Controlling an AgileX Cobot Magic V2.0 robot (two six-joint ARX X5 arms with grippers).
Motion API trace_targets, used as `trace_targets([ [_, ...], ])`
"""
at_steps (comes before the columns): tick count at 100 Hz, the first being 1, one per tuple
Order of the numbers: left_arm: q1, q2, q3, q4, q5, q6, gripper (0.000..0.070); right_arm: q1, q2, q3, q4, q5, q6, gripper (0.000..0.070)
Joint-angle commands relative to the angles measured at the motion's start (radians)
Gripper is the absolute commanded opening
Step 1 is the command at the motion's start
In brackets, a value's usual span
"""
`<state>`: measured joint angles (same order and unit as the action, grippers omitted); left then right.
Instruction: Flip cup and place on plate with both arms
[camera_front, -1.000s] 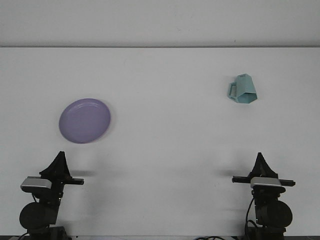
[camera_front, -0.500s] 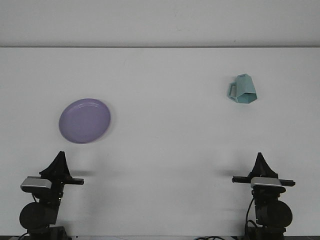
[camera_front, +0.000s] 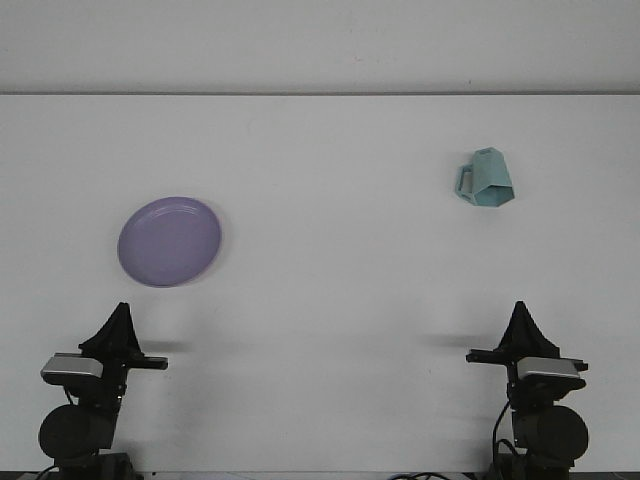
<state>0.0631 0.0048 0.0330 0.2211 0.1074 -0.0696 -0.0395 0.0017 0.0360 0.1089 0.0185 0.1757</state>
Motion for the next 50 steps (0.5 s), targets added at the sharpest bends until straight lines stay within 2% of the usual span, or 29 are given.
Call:
trace_targets([
  [1, 0.001, -0.002, -0.019, 0.011, -0.002, -0.003, 0.0012, 0.000, 0.009, 0.066, -0.002, 0.010, 0.071, 0.0001],
  [15, 0.001, -0.002, -0.019, 0.009, -0.003, -0.002, 0.0012, 0.000, 0.115, 0.256, -0.121, 0.063, 0.043, 0.0001],
  [44, 0.001, -0.002, -0.019, -0.011, -0.002, -0.003, 0.0012, 0.000, 0.563, 0.649, -0.221, 0.068, -0.213, 0.0003],
  [50, 0.001, -0.002, -0.019, -0.018, -0.003, -0.003, 0.0012, 0.000, 0.640, 0.687, -0.212, 0.068, -0.260, 0.0065],
])
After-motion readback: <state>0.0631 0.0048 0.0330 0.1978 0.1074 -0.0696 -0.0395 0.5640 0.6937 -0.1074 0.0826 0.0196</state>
